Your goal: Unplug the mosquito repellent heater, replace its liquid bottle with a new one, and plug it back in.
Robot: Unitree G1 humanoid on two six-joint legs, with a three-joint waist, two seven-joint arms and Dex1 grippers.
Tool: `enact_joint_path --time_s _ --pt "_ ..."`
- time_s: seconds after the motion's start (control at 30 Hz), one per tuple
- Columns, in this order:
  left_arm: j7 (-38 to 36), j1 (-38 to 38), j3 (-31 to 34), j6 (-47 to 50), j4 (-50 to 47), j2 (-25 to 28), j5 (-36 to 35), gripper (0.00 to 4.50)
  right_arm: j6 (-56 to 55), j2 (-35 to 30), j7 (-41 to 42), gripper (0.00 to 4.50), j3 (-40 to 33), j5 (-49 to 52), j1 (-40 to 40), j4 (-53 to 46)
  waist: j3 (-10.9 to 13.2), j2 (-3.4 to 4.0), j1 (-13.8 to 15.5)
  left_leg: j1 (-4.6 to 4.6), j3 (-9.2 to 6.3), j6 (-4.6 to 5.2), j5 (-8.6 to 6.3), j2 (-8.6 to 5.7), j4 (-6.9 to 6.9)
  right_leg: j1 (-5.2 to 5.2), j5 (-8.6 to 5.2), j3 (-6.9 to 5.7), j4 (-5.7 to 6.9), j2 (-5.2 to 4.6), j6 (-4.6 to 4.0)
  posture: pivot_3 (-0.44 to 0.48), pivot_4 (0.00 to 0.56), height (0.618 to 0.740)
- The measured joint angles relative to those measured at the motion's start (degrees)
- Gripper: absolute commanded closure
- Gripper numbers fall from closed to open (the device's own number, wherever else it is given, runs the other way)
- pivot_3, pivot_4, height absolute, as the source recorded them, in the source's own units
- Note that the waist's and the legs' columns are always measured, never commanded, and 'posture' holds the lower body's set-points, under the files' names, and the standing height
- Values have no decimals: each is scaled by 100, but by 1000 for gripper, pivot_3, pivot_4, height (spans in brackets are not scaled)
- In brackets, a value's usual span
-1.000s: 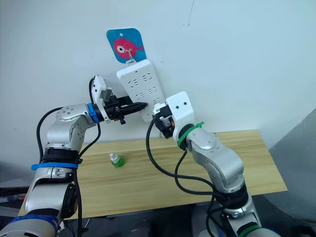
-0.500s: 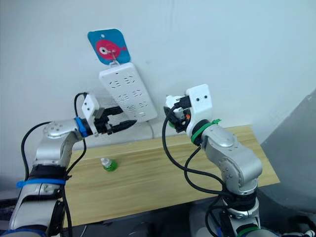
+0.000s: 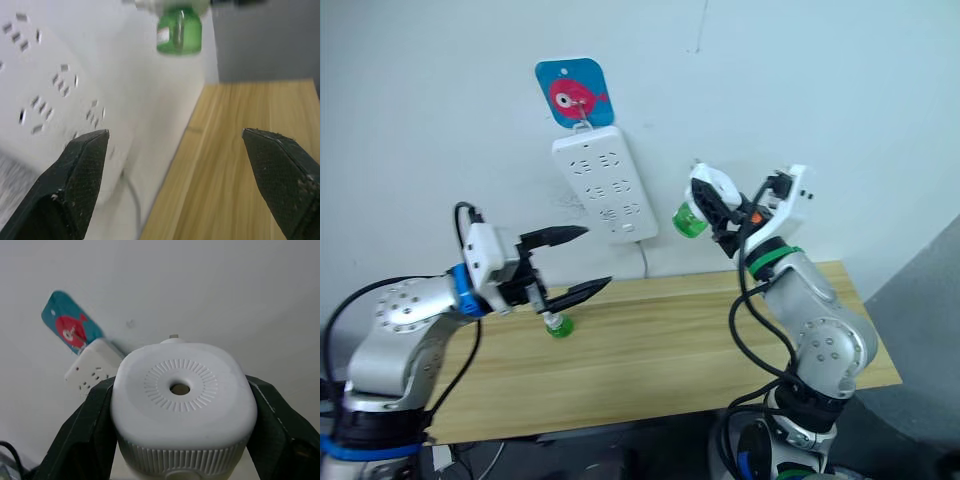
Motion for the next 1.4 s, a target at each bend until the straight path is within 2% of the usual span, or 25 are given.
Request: enact_joint_path --time_s 0.2,0.37,0.5,0.7,1.17,1.27,1.4 --pt "173 -928 -728 62 565 -758 94 0 -436 -109 -853 1533 -375 1781 -6 471 6 15 -223 0 8 2 -1 11 -9 -8 -2 4 4 17 -4 -241 151 734" --pt "39 -1493 -1030 -319 1451 -1196 269 0 -871 -434 -1463 1533 -265 2978 26 669 8 22 -352 0 13 3 -1 10 -8 -8 -2 7 1 16 -4 -257 149 734" --pt "55 -1823 -1054 -709 1875 -1469 367 0 -1271 -627 -1838 1533 104 3613 87 688 7 22 -381 -1 15 3 -1 11 -9 -8 -2 8 -1 17 -4 -261 149 734" --pt "-73 -1874 -1057 -1025 2079 -1614 347 0 -1810 -885 -2213 1533 601 4143 289 687 7 22 -387 -5 14 3 -1 10 -7 -7 -3 8 -4 16 -3 -267 153 734" --pt "-180 -2100 -962 -968 2097 -1627 268 0 -2547 -1510 -2320 1533 1216 4512 549 688 8 23 -366 -6 13 3 -1 10 -7 -5 -3 7 -9 17 -2 -263 152 734" --pt "-188 -2177 -988 -1038 2211 -1683 312 519 -2652 -1550 -2322 1533 1331 4546 573 688 8 23 -352 -7 13 3 -1 9 -6 -5 -3 8 -12 17 -2 -264 152 734" --pt "-237 -2247 -1006 -1046 2286 -1698 325 1765 -2792 -1658 -2323 1533 1476 4550 594 688 8 23 -350 -6 13 3 -1 9 -6 -5 -3 7 -12 17 -2 -265 154 734"
